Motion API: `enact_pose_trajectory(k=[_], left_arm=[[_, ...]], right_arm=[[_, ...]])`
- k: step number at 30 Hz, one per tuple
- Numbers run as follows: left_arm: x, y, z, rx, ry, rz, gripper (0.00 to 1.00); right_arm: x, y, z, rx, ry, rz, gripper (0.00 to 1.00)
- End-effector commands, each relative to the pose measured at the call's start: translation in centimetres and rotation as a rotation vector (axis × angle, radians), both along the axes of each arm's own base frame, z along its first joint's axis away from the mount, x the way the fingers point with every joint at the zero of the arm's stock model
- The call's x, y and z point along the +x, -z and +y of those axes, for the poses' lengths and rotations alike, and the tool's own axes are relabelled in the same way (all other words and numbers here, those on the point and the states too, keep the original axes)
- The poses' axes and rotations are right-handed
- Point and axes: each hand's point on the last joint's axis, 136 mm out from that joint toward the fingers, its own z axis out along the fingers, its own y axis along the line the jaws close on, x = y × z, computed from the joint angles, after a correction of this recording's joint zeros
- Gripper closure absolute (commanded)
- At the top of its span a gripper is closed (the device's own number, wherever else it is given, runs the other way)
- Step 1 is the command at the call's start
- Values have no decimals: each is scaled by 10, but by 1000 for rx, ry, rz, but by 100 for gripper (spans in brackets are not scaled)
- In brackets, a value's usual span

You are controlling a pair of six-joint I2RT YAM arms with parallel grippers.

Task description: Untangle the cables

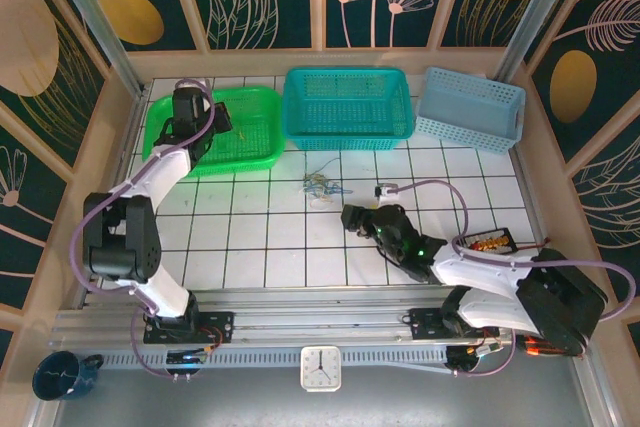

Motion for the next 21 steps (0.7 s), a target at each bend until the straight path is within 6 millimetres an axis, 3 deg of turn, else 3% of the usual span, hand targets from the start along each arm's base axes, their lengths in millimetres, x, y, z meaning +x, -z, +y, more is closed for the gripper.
enact_pose_trajectory(k=[1,4,6,10,14,21], left_arm=[[9,1,5,-1,2,-24,100],[12,2,11,7,-11,-20,99],[14,-1,15,11,-22,-23,88],[20,-20,18,14,-28,-50,37],[24,-40,14,-1,-13,-69,2],[5,-56,-8,-106,85,-71,1]], right_arm=[[14,-15,16,-4,-31,-11,26],[28,-18,30,-11,-68,-6,25],[38,-21,38,-4,-85,-1,25],[65,-25,53,13,-105,15,25],[90,-23,69,3,-125,37,26],[124,5,87,-89,-130,90,27]])
